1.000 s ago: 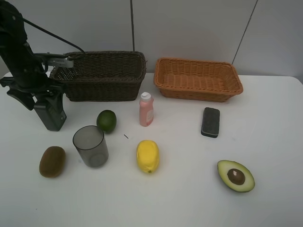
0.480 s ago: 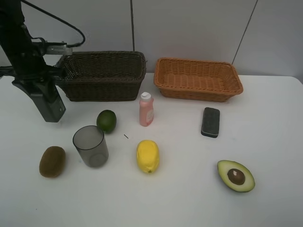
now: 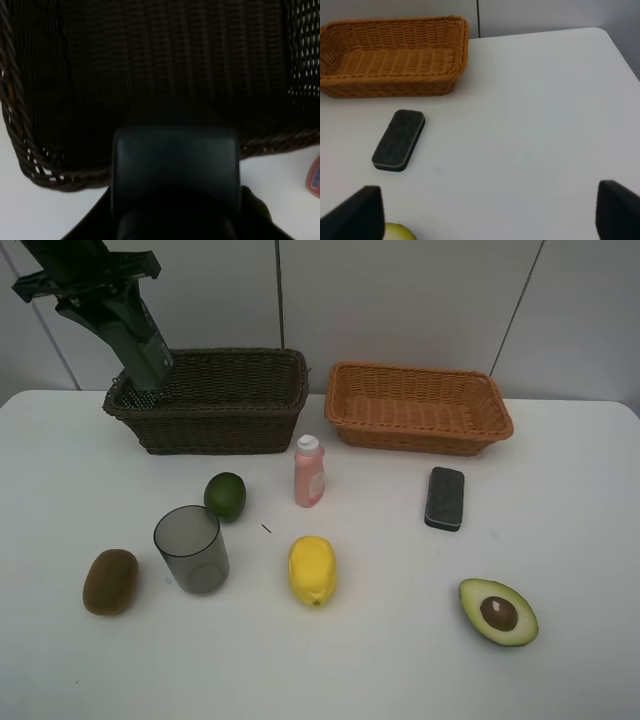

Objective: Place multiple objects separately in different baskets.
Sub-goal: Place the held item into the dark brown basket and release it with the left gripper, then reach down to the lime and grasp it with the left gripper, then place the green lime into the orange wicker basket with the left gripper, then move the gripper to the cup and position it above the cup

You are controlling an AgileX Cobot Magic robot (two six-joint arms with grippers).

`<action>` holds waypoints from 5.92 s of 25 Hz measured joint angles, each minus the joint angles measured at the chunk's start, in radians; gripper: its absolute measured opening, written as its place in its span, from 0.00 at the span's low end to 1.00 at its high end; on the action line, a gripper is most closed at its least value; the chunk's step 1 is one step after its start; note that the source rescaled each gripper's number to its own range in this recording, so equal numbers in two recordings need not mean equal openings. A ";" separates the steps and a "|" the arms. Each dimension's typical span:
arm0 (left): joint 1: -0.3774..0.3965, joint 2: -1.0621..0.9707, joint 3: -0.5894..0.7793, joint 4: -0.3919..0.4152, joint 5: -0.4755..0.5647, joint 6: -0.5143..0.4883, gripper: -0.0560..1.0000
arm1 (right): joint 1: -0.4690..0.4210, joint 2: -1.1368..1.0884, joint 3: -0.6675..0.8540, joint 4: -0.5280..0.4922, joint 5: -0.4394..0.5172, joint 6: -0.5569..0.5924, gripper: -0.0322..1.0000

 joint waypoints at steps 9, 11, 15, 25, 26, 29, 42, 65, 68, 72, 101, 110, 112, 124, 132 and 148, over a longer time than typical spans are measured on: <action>0.000 0.264 -0.184 0.094 0.000 -0.016 0.08 | 0.000 0.000 0.000 0.000 0.000 0.000 1.00; 0.001 0.282 -0.196 0.107 0.000 -0.026 0.26 | 0.000 0.000 0.000 0.000 0.000 0.000 1.00; 0.001 0.281 -0.206 0.106 0.000 -0.043 0.90 | 0.000 0.000 0.000 0.000 0.000 0.000 1.00; 0.001 0.151 -0.211 0.106 0.002 -0.114 0.99 | 0.000 0.000 0.000 0.000 0.000 0.000 1.00; 0.001 0.117 -0.192 0.103 0.002 -0.118 0.99 | 0.000 0.000 0.000 0.000 0.000 0.000 1.00; 0.001 -0.034 -0.075 0.073 0.002 -0.122 0.99 | 0.000 0.000 0.000 0.000 0.000 0.000 1.00; -0.166 -0.438 0.526 0.007 0.000 -0.161 0.99 | 0.000 0.000 0.000 0.000 0.000 0.000 1.00; -0.358 0.014 0.562 0.087 -0.315 -0.424 0.99 | 0.000 0.000 0.000 0.000 0.000 0.000 1.00; -0.358 0.036 0.563 0.085 -0.382 -0.425 0.99 | 0.000 0.000 0.000 0.000 0.000 0.000 1.00; -0.358 0.037 0.563 0.085 -0.425 -0.431 0.99 | 0.000 0.000 0.000 0.000 0.000 0.000 1.00; -0.360 -0.062 0.230 -0.034 -0.242 -0.188 0.54 | 0.000 0.000 0.000 0.000 0.000 0.000 1.00; -0.474 0.236 -0.149 -0.157 -0.397 -0.036 0.54 | 0.000 0.000 0.000 0.000 0.000 0.000 1.00; -0.489 0.303 -0.199 -0.148 -0.471 -0.036 0.54 | 0.000 0.000 0.000 0.000 0.000 0.000 1.00; -0.488 0.399 -0.314 -0.087 -0.542 -0.036 0.99 | 0.000 0.000 0.000 0.000 0.000 0.000 1.00; -0.487 0.293 -0.495 0.043 -0.024 -0.240 0.99 | 0.000 0.000 0.000 0.000 0.000 0.000 1.00; -0.513 -0.392 0.362 0.039 -0.001 -0.342 0.99 | 0.000 0.000 0.000 0.000 0.000 0.000 1.00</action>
